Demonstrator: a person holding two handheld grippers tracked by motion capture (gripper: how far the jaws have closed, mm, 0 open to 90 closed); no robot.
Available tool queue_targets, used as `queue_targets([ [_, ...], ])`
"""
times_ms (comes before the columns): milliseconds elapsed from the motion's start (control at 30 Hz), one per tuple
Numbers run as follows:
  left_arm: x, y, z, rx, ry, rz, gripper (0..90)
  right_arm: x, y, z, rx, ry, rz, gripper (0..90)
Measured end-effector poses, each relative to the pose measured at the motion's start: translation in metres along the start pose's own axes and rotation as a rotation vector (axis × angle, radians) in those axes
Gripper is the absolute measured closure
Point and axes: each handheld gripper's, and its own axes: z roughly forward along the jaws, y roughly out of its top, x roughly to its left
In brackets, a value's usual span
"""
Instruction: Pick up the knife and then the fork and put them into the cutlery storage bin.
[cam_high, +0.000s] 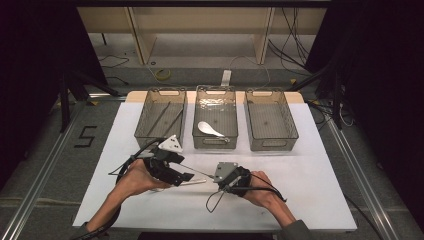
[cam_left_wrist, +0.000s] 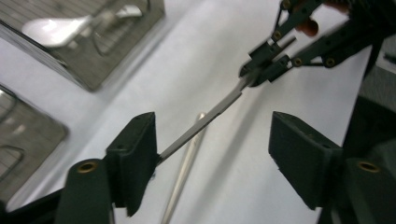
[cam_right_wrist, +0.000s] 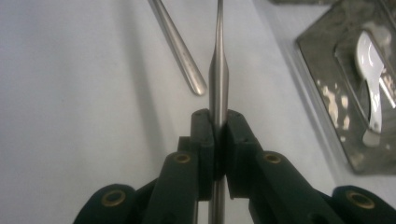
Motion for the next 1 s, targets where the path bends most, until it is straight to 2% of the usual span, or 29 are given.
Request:
queue_targets([
  [33, 0.001, 0.0, -0.002, -0.015, 0.003, -0.01, 30.1, -0.001, -0.002, 0.0, 0.006, -0.014, 0.009, 84.3],
  [133, 0.004, 0.0, -0.006, -0.048, 0.021, -0.023, 28.2, -0.004, -0.006, 0.0, 0.013, -0.014, 0.019, 84.4],
  [233, 0.008, -0.003, -0.007, -0.061, 0.027, -0.037, 26.2, -0.008, -0.009, 0.0, 0.026, -0.026, 0.037, 84.3],
  [433, 0.009, -0.01, -0.007, -0.096, 0.039, -0.034, 23.4, -0.021, -0.017, -0.004, 0.04, -0.058, 0.094, 84.3],
  [667, 0.011, -0.023, 0.0, -0.13, 0.054, -0.055, 20.3, -0.038, -0.025, -0.022, 0.025, -0.102, 0.198, 84.3],
  [767, 0.016, -0.031, 0.002, -0.151, 0.04, -0.102, 19.2, -0.047, -0.028, -0.033, 0.011, -0.112, 0.256, 84.3],
  [867, 0.019, -0.039, 0.005, -0.182, 0.066, -0.123, 18.5, -0.061, -0.034, -0.045, -0.009, -0.12, 0.311, 84.3],
  [1000, 0.025, -0.05, 0.007, -0.22, 0.066, -0.17, 17.0, -0.083, -0.037, -0.058, -0.018, -0.151, 0.386, 84.3],
])
